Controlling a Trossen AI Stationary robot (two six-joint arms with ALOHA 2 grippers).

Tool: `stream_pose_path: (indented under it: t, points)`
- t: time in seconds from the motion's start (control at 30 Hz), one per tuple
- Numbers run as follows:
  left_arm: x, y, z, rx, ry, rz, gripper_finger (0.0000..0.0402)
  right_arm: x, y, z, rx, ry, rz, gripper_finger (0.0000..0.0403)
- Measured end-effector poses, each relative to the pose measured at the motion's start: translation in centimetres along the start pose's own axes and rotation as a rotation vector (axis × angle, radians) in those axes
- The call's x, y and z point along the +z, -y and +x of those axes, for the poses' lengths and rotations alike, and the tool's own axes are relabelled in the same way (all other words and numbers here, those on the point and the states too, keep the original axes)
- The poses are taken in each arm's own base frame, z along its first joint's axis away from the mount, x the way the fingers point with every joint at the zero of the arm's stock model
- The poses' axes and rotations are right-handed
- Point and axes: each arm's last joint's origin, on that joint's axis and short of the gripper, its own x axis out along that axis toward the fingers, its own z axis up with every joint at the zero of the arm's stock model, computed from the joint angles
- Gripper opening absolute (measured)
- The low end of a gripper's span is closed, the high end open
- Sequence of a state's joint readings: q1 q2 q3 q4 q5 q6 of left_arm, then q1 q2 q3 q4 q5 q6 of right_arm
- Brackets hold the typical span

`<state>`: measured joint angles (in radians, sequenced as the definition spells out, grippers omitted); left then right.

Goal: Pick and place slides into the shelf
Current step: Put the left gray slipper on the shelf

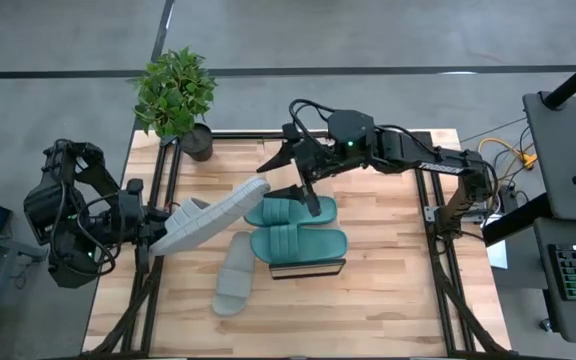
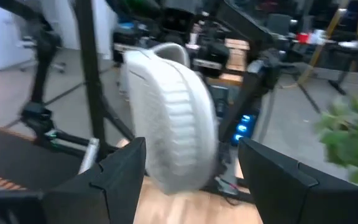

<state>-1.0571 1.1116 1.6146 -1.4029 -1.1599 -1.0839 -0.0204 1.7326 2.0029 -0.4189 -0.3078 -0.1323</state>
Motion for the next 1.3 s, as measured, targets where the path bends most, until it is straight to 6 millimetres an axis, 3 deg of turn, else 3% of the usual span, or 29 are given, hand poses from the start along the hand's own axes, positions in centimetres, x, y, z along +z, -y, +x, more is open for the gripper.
stream_pose_path:
  t: [0.43, 0.87, 1.3]
  points:
    - [0.0, 0.2, 0.3, 0.054, 0.073, 0.014, 0.0, -0.3, 0.1, 1.1, 0.081, 0.033, 0.012, 0.0247]
    - [0.7, 0.3, 0.2, 0.157, 0.253, 0.111, 0.0, 1.5, 1.2, 0.2, 0.05, 0.185, 0.066, 0.0247]
    - [1.4, 2.3, 0.4, 0.157, 0.285, 0.127, 0.0, 2.6, 1.1, -0.1, 0.097, 0.292, 0.005, 0.0247]
